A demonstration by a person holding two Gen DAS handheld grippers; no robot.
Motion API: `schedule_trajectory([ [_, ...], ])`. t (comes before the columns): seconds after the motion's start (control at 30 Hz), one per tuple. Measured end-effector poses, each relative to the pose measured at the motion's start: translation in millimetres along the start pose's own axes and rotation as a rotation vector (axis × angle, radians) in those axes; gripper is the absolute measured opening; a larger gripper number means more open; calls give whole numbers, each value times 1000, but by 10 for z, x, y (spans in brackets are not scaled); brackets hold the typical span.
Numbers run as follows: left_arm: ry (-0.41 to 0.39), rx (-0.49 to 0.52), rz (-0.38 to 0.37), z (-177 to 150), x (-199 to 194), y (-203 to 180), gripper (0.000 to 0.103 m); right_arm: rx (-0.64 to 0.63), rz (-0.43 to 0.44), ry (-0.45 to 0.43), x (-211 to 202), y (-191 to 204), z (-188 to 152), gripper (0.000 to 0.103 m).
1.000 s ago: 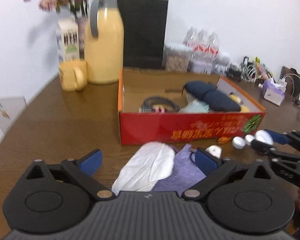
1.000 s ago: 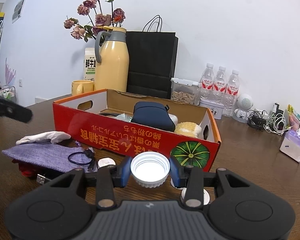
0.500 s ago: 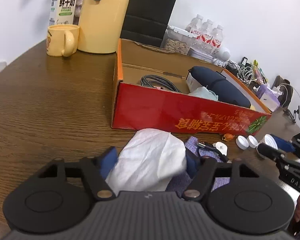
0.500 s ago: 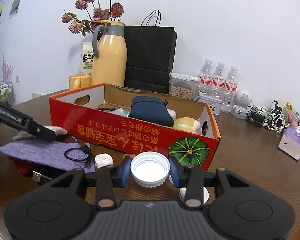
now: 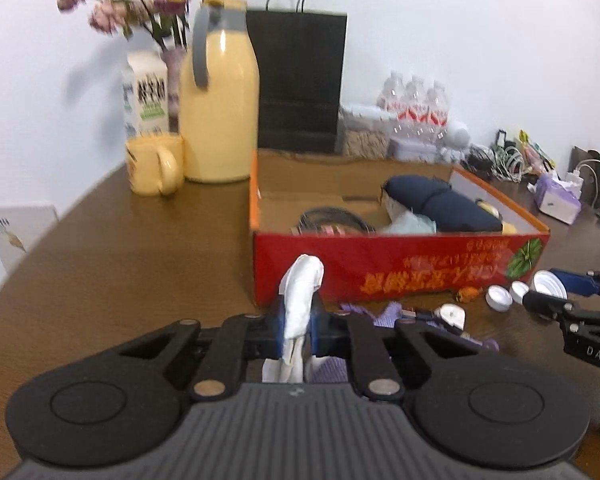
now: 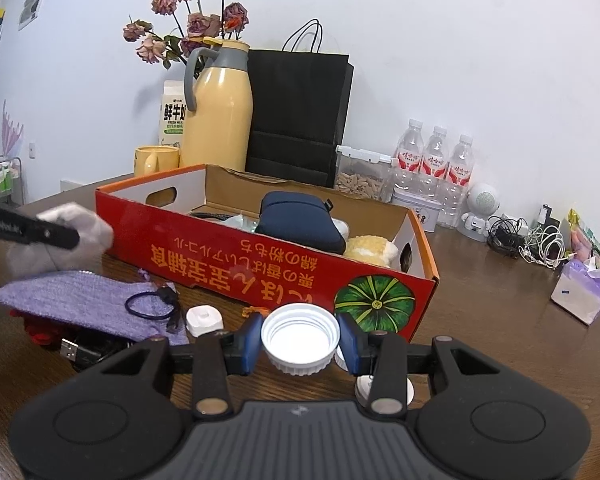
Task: Organize objects
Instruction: 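Carry the white cloth and bottle cap into the box and open both tools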
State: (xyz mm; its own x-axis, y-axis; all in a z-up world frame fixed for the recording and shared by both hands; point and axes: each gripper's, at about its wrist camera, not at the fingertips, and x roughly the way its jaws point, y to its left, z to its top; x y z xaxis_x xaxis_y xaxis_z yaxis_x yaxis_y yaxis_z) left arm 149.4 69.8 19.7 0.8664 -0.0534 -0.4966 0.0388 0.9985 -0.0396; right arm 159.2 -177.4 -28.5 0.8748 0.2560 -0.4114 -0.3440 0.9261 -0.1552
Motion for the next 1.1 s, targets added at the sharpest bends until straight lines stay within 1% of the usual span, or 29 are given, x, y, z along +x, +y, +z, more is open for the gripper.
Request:
schedule_trajectory([
  [0.1,-52,24,26,110,-141,-44,11,-11,3,-23,-34,17,6,39],
  [0.17,-82,29,18,189,-219,-66,11,-7,11,-37,-60,15,42,39],
  [0.3,-143,36,-13,395,-281,-155,11,-6,31,-107,-147,-12,233,39],
  [0.47,-177,18,-74,666,-108,-306,11,-20,12,-180,-100,-88,540,39],
  [0.57,-175,-22,-117,817,107,-346,11,-13,-18,-192,60,-191,720,39],
  [0.7,-124,-127,-194,1016,552,-304,11,18,-63,-164,413,-402,895,39],
  [0.83,-48,-240,-242,1097,1067,-214,11,70,-85,-100,902,-564,976,39],
  [0.9,-11,-293,-243,1066,1303,-142,11,99,-94,-71,1107,-631,957,39],
  [0.93,7,-304,-234,1035,1394,-109,11,115,-94,-57,1177,-664,931,39],
  [1.03,69,-313,-213,961,1601,-42,11,151,-76,-4,1318,-740,827,39],
  [1.1,90,-305,-194,918,1657,-31,12,150,-69,11,1366,-731,790,39],
])
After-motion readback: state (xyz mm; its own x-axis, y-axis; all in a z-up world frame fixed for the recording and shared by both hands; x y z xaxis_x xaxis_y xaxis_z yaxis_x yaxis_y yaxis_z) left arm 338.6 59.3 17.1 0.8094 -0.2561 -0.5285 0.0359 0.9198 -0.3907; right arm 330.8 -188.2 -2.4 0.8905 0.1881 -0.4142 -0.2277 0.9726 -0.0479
